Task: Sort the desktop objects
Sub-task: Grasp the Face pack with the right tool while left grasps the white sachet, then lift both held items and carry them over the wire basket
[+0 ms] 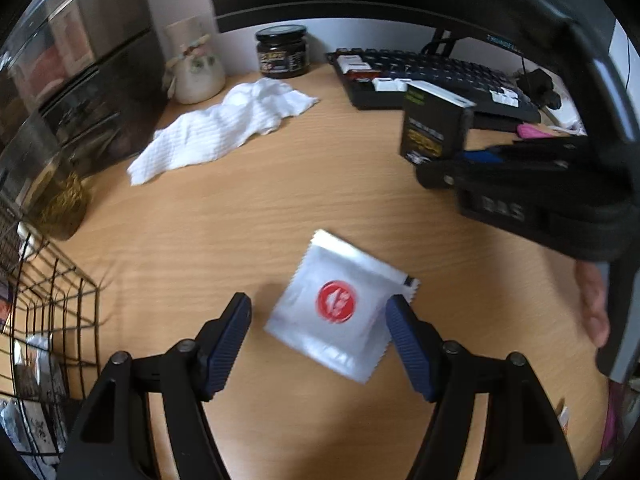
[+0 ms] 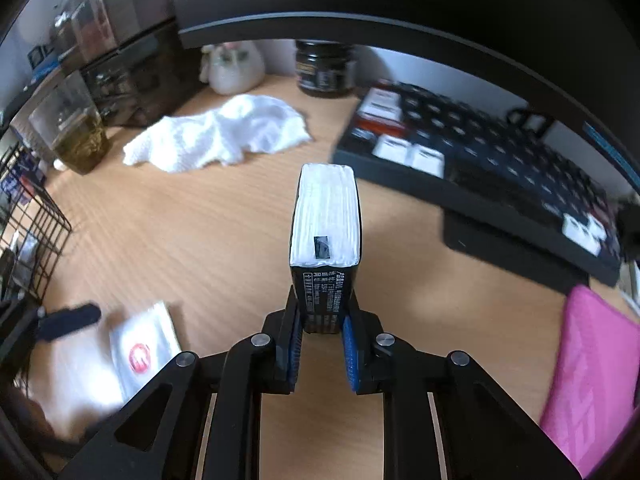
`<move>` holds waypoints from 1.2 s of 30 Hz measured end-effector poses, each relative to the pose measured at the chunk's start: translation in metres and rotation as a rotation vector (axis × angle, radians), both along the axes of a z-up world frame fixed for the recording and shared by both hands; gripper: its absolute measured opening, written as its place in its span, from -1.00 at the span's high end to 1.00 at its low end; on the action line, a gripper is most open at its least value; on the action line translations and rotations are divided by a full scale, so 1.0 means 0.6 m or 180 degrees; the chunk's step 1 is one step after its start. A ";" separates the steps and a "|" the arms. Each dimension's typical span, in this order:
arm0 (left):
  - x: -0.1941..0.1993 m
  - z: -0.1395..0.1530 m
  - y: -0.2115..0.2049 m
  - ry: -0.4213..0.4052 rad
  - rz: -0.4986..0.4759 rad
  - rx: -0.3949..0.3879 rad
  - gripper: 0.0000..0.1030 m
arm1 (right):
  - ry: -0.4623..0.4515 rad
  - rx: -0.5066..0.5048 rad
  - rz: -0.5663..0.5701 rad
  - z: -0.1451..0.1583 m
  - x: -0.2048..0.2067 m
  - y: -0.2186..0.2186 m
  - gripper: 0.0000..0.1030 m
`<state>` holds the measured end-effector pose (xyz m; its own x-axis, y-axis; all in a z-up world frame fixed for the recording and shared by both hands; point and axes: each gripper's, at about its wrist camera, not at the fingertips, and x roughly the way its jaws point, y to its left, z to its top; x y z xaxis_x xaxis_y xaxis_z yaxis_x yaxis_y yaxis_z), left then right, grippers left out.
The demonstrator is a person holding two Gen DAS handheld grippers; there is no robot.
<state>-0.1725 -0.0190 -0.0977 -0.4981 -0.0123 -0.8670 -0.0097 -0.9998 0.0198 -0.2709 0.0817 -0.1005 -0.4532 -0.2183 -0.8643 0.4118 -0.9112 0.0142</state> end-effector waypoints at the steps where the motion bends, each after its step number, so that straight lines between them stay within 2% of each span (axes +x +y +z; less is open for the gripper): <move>1: -0.003 -0.002 0.005 -0.0011 -0.0027 -0.0002 -0.45 | -0.0013 -0.0020 -0.0011 0.004 0.003 0.010 0.66; 5: -0.008 -0.003 0.021 0.0009 -0.0098 -0.0034 -0.49 | -0.0066 -0.0106 -0.0043 0.019 0.033 0.052 0.66; 8: -0.009 -0.006 0.026 0.0037 -0.0091 -0.0062 -0.66 | -0.0069 -0.0122 -0.0029 0.018 0.066 0.078 0.66; 12: -0.007 -0.011 0.027 -0.0015 -0.0129 0.0085 -0.66 | -0.0108 -0.0259 -0.0033 0.012 0.093 0.105 0.65; 14: -0.006 -0.007 0.030 -0.0023 -0.0161 0.0086 -0.47 | -0.0109 -0.0310 -0.0043 0.009 0.095 0.108 0.65; 15: -0.004 -0.002 0.032 -0.0020 -0.0179 0.0086 -0.20 | -0.0106 -0.0328 -0.0045 0.006 0.099 0.109 0.65; 16: -0.003 -0.001 0.034 -0.0040 -0.0189 0.0084 -0.07 | -0.0100 -0.0341 -0.0047 0.006 0.103 0.111 0.65; 17: -0.002 0.001 0.037 -0.0055 -0.0215 0.0079 0.02 | -0.0093 -0.0347 -0.0049 0.005 0.106 0.112 0.65; 20: 0.003 0.002 0.045 -0.0078 -0.0224 0.0055 0.11 | -0.0089 -0.0376 -0.0054 0.002 0.107 0.104 0.65; 21: 0.006 0.003 0.048 -0.0078 -0.0236 0.0047 0.39 | -0.0078 -0.0386 -0.0057 0.004 0.109 0.105 0.65; 22: 0.009 0.005 0.052 -0.0077 -0.0259 0.0040 0.53 | -0.0064 -0.0392 -0.0059 0.006 0.111 0.106 0.65; 26: 0.023 0.012 0.070 -0.0034 -0.0315 -0.0133 0.62 | 0.0040 -0.0407 -0.0076 0.026 0.124 0.114 0.65; 29: 0.032 0.023 0.070 -0.0006 -0.0320 -0.0051 0.66 | 0.0075 -0.0417 -0.0075 0.037 0.137 0.119 0.65; 36: 0.065 0.074 0.080 0.0213 -0.0376 -0.0039 0.67 | 0.0219 -0.0421 -0.0045 0.071 0.171 0.118 0.65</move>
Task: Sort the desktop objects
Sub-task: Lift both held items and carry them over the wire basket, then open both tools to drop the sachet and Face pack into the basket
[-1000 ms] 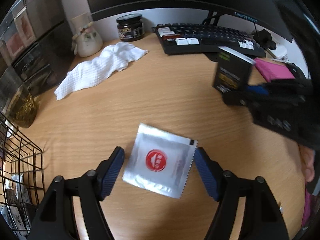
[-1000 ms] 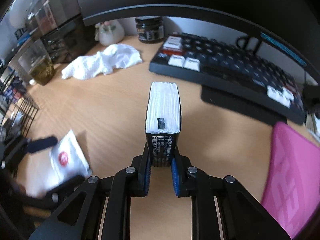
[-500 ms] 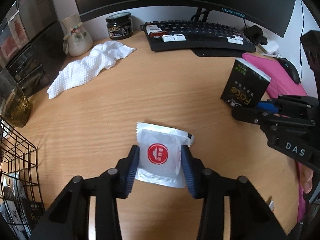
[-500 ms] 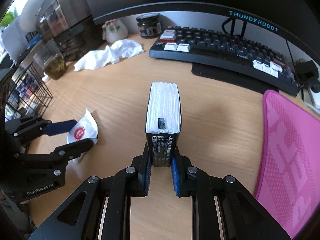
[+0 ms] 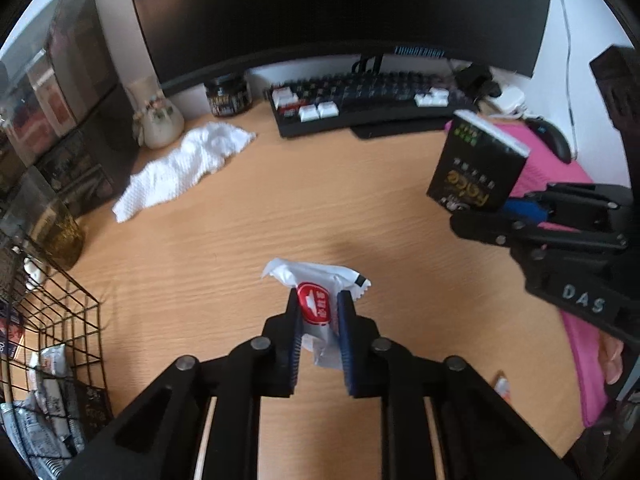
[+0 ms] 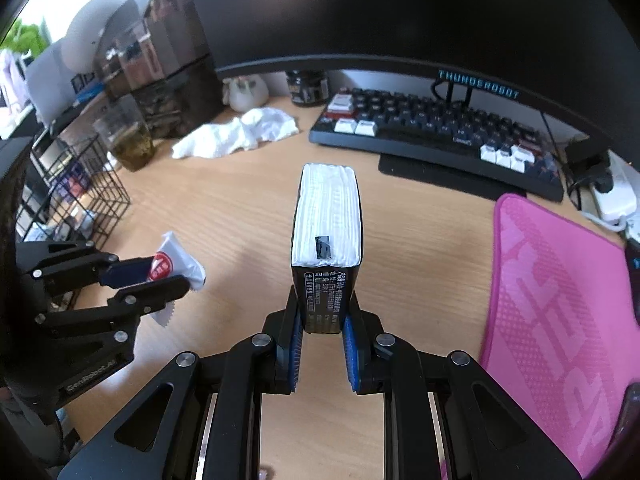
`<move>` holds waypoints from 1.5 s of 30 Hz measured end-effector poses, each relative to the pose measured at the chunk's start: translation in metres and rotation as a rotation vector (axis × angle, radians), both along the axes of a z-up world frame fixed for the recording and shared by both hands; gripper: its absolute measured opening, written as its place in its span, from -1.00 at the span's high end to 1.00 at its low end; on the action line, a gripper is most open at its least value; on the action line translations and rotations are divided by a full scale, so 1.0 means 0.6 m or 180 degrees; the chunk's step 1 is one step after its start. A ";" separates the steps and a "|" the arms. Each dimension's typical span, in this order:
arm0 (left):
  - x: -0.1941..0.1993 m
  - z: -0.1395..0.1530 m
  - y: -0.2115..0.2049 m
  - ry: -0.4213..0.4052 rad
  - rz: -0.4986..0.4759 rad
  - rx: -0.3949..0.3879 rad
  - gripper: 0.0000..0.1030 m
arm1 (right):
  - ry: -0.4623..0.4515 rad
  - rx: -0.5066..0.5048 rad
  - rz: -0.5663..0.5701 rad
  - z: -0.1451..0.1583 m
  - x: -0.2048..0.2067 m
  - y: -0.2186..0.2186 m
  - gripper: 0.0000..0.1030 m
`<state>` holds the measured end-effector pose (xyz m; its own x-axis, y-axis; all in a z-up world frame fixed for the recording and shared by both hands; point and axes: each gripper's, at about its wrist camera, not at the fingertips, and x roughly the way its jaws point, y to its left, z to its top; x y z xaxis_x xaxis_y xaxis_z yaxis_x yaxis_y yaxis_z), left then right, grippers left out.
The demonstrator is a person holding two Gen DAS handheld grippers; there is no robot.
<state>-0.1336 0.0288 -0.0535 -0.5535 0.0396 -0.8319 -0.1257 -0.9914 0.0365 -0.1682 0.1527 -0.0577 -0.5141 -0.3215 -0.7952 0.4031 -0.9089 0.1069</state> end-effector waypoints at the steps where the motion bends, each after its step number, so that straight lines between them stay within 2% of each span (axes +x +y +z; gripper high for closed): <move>1: 0.005 0.009 0.000 0.0039 0.0004 0.0006 0.67 | 0.0031 -0.0001 0.0002 0.007 0.006 -0.002 0.65; 12: 0.083 0.111 -0.044 0.0474 0.0155 0.0006 0.67 | 0.0380 -0.0039 0.0204 0.093 0.073 -0.069 0.65; 21: 0.160 0.162 -0.157 0.0700 0.0570 -0.0051 0.67 | 0.0557 -0.0120 0.0612 0.141 0.116 -0.199 0.65; 28: 0.221 0.166 -0.260 0.0718 0.0953 -0.0110 0.67 | 0.0605 -0.0167 0.0984 0.154 0.145 -0.318 0.65; 35: 0.264 0.138 -0.350 0.0624 0.1298 -0.0088 0.67 | 0.0553 -0.0141 0.1289 0.135 0.170 -0.420 0.65; 45: 0.303 0.115 -0.425 0.0560 0.1603 -0.0040 0.67 | 0.0475 -0.0118 0.1590 0.109 0.200 -0.519 0.65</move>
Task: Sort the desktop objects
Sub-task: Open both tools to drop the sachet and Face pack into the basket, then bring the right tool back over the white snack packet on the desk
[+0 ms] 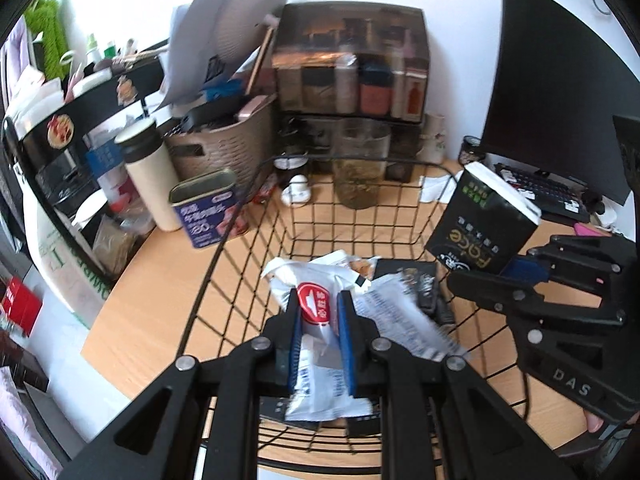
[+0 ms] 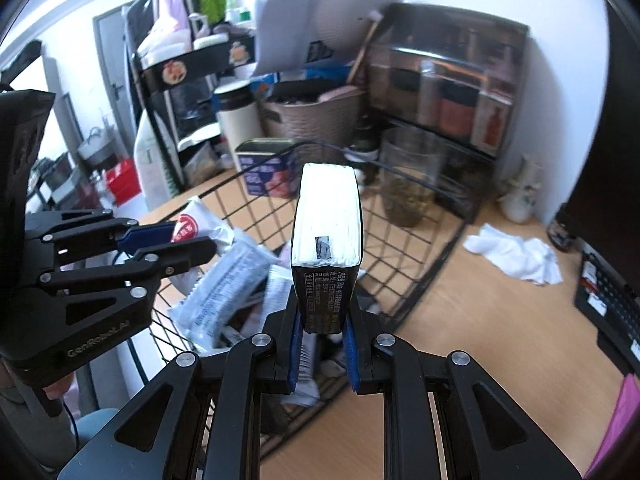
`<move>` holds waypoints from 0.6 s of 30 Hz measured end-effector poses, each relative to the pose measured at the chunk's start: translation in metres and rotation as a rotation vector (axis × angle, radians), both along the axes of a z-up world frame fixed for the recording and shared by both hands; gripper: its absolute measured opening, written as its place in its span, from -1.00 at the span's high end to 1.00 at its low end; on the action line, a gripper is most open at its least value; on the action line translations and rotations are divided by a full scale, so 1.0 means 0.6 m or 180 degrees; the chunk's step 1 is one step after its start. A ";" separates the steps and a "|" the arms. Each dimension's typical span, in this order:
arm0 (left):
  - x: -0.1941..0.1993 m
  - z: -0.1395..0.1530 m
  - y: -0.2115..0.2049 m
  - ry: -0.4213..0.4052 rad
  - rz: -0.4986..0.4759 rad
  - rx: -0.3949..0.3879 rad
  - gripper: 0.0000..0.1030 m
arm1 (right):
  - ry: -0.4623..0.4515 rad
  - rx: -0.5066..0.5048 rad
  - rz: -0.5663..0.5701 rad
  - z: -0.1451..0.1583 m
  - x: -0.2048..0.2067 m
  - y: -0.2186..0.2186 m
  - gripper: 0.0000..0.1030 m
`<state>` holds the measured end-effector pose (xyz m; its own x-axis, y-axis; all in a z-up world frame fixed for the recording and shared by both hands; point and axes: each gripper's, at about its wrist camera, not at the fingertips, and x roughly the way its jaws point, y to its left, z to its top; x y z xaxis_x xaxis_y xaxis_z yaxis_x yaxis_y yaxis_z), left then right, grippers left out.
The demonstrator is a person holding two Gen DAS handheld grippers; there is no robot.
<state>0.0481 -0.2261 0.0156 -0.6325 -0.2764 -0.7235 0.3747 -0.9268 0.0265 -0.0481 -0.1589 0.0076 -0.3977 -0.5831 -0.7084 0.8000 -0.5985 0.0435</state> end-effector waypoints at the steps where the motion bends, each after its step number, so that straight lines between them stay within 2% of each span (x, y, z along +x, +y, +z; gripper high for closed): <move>1: 0.002 -0.002 -0.004 -0.0006 0.0014 0.0010 0.67 | -0.0007 0.0008 0.0017 -0.003 0.003 -0.006 0.65; 9: 0.010 -0.006 -0.018 -0.0026 0.0082 0.0030 0.67 | -0.0048 0.0032 0.0102 -0.017 0.014 -0.033 0.63; 12: 0.010 -0.004 -0.018 -0.0004 0.0094 0.0017 0.61 | 0.0035 0.0067 0.0102 -0.016 0.017 -0.035 0.61; 14: 0.010 -0.002 -0.013 0.0010 0.0117 -0.0087 0.28 | 0.0138 0.0104 0.0080 -0.014 0.021 -0.034 0.49; 15: 0.010 -0.001 -0.011 0.0014 0.0128 -0.0124 -0.05 | 0.0164 0.0102 0.0059 -0.014 0.022 -0.031 0.34; 16: 0.011 0.001 -0.009 0.0049 0.0130 -0.0138 -0.19 | 0.0156 0.0079 0.0050 -0.013 0.021 -0.028 0.25; 18: 0.013 0.007 -0.006 0.0120 0.0099 -0.0097 -0.21 | 0.0105 0.0026 0.0034 -0.012 0.018 -0.020 0.23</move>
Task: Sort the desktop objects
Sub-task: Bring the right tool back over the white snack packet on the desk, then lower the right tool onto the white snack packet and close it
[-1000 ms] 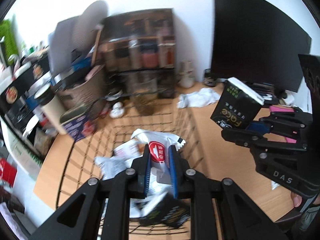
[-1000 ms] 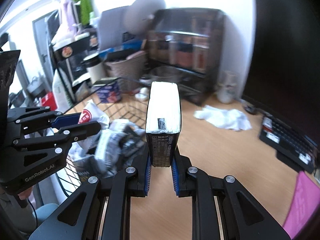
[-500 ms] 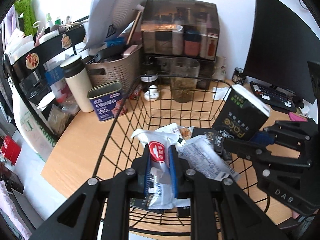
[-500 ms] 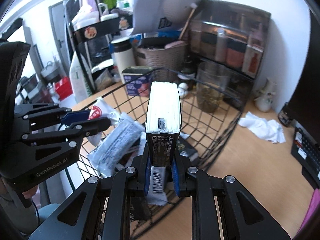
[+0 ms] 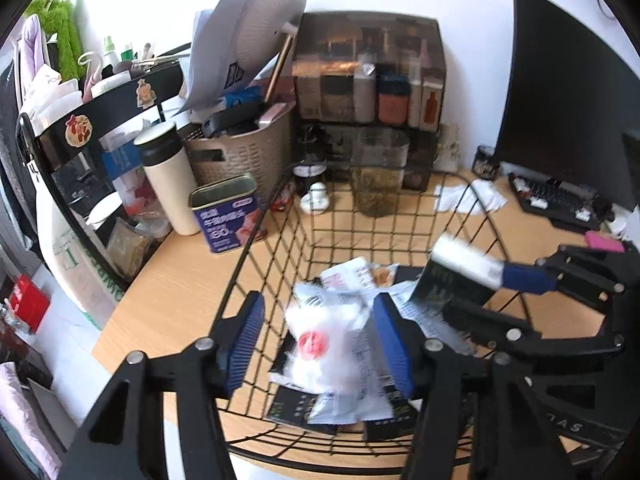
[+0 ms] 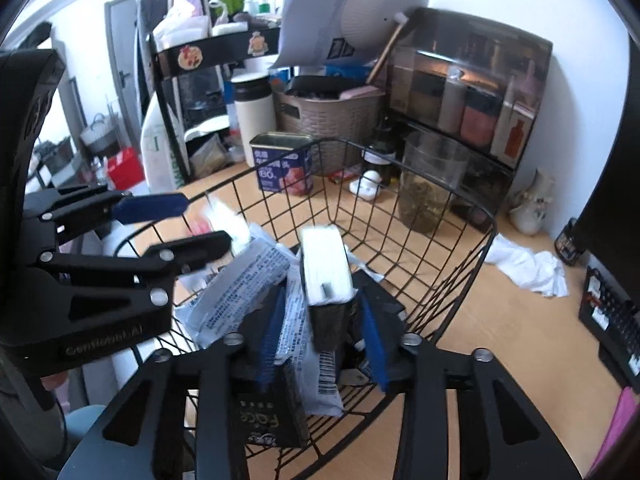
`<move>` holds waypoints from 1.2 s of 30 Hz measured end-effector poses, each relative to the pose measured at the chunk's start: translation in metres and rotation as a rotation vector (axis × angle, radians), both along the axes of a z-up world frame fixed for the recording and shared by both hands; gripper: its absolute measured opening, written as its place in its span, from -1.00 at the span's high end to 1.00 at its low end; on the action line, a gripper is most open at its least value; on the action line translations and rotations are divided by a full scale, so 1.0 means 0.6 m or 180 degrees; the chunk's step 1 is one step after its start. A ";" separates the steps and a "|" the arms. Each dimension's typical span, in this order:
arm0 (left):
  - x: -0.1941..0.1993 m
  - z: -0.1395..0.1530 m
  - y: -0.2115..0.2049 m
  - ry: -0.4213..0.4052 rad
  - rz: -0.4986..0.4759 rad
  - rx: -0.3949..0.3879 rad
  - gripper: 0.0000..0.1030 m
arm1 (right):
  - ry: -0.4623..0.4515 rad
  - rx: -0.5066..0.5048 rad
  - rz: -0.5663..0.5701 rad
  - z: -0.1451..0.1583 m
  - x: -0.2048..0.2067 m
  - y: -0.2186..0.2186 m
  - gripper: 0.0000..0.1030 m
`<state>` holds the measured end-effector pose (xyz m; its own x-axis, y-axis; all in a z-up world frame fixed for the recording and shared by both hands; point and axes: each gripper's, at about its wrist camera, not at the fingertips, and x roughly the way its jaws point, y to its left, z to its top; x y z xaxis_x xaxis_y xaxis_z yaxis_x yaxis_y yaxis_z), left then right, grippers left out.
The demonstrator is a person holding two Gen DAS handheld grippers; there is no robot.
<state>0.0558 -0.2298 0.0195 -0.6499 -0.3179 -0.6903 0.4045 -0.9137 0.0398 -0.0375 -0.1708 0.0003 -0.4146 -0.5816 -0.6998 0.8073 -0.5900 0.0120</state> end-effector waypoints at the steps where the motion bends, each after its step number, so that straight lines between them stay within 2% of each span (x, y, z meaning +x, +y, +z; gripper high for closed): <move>1: -0.001 0.002 0.002 0.0006 -0.0011 0.0008 -0.21 | -0.0006 -0.0007 -0.0014 0.001 -0.002 0.004 0.23; 6: -0.006 0.015 0.027 0.0077 -0.0156 0.0067 -0.21 | 0.0010 -0.0034 -0.0123 0.010 -0.002 0.039 0.23; 10: -0.015 0.029 0.081 0.0166 -0.0427 0.0143 -0.23 | 0.0045 -0.0089 -0.0270 0.022 0.002 0.100 0.23; 17: -0.050 0.030 0.236 0.0159 -0.1067 0.0106 -0.24 | 0.0013 -0.0095 -0.0771 0.022 0.002 0.260 0.19; 20: -0.066 0.014 0.301 0.0118 -0.1355 0.0265 -0.32 | -0.0008 -0.0065 -0.0989 0.012 0.008 0.329 -0.01; 21: -0.071 0.008 0.314 0.0103 -0.1414 0.0308 -0.37 | -0.0040 -0.0050 -0.1083 0.002 0.011 0.356 -0.14; 22: -0.077 -0.001 0.330 0.0075 -0.1473 0.0353 -0.40 | -0.0072 -0.0045 -0.1151 -0.006 0.014 0.376 -0.16; 28: -0.119 -0.079 0.386 -0.0285 -0.1554 0.0413 -0.44 | -0.0398 0.0029 -0.1540 -0.097 0.028 0.476 -0.16; 32: -0.127 -0.128 0.404 -0.0480 -0.1498 0.0353 -0.44 | -0.0557 0.0157 -0.1595 -0.148 0.027 0.498 -0.17; 36: -0.121 -0.145 0.415 -0.0552 -0.1526 0.0292 -0.44 | -0.0674 0.0094 -0.1626 -0.172 0.020 0.506 -0.17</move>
<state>-0.0165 0.0190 -0.0673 -0.5811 0.0546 -0.8120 -0.0660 -0.9976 -0.0198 -0.0252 0.1330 -0.1032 -0.4874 -0.3223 -0.8115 0.4002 -0.9085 0.1204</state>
